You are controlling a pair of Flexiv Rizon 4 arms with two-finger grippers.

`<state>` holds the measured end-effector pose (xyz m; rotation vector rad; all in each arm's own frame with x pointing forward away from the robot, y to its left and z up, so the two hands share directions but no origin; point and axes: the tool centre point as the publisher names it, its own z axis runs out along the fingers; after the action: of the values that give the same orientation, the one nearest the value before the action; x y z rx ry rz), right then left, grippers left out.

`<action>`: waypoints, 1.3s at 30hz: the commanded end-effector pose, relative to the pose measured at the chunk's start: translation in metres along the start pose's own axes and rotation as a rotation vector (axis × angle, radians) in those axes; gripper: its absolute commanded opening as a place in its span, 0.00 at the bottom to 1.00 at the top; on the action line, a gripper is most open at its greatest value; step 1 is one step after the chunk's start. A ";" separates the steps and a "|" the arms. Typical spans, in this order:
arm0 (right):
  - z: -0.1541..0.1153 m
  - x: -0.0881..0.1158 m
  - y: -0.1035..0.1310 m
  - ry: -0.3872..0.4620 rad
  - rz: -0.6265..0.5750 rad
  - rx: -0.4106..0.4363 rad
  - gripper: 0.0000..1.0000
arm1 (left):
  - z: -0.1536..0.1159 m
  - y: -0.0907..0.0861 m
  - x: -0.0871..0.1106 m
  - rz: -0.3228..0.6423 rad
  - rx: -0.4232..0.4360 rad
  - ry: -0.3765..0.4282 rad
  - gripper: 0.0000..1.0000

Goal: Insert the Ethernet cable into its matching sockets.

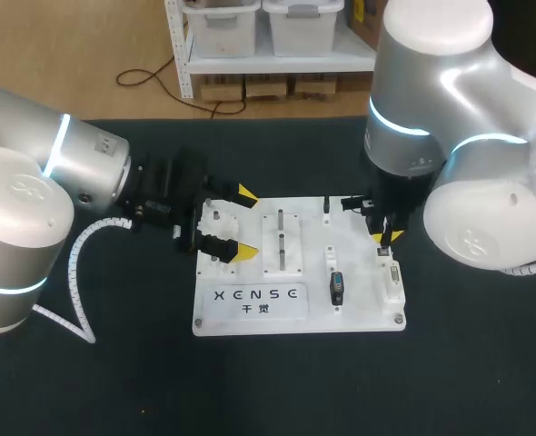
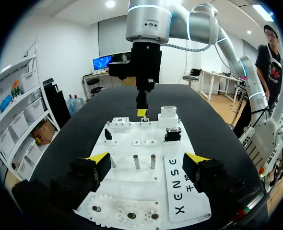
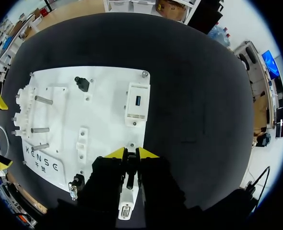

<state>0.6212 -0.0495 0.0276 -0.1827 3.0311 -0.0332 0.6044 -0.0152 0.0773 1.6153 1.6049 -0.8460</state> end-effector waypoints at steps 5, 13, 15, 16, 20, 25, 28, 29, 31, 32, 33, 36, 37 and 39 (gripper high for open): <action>0.004 0.000 0.001 0.001 -0.004 -0.001 0.00 | 0.000 0.001 0.001 0.001 0.000 -0.002 1.00; 0.004 -0.004 0.001 -0.014 -0.013 0.003 0.00 | 0.000 0.001 0.001 0.001 0.000 -0.002 1.00; 0.004 -0.004 0.001 -0.013 -0.013 0.002 0.00 | 0.000 0.001 0.001 0.001 0.000 -0.002 1.00; 0.004 -0.003 0.002 -0.012 -0.014 0.002 0.00 | 0.000 0.001 0.001 0.001 0.000 -0.002 1.00; 0.006 -0.002 0.002 -0.006 -0.013 0.001 0.00 | 0.000 0.001 0.001 0.001 0.000 -0.002 1.00; 0.010 -0.001 0.000 0.005 -0.005 0.001 0.00 | 0.000 0.001 0.001 0.001 0.000 -0.002 1.00; 0.012 -0.001 0.000 0.008 -0.003 0.002 0.00 | 0.000 0.001 0.001 0.001 0.000 -0.002 1.00; 0.012 -0.001 0.000 0.009 -0.002 0.002 0.00 | 0.000 0.001 0.001 0.001 0.000 -0.002 1.00; 0.015 -0.001 0.000 0.009 -0.002 0.001 0.00 | 0.000 0.001 0.001 0.001 0.000 -0.002 1.00; 0.015 -0.001 0.000 0.010 -0.002 0.002 0.00 | 0.000 0.001 0.001 0.001 0.000 -0.002 1.00; 0.016 -0.001 0.001 0.011 -0.002 0.002 0.00 | 0.000 0.001 0.001 0.001 0.000 -0.002 1.00; 0.018 0.001 0.001 0.015 -0.001 0.004 0.00 | 0.000 0.001 0.001 0.001 0.000 -0.002 1.00; 0.019 0.001 0.001 0.017 0.000 0.006 0.00 | 0.000 0.001 0.001 0.001 0.000 -0.002 1.00; 0.020 0.003 0.002 0.024 0.002 0.007 0.00 | 0.000 0.001 0.001 0.001 0.000 -0.002 1.00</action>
<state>0.6208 -0.0493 0.0177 -0.1804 3.0485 -0.0422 0.6044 -0.0152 0.0773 1.6153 1.6049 -0.8460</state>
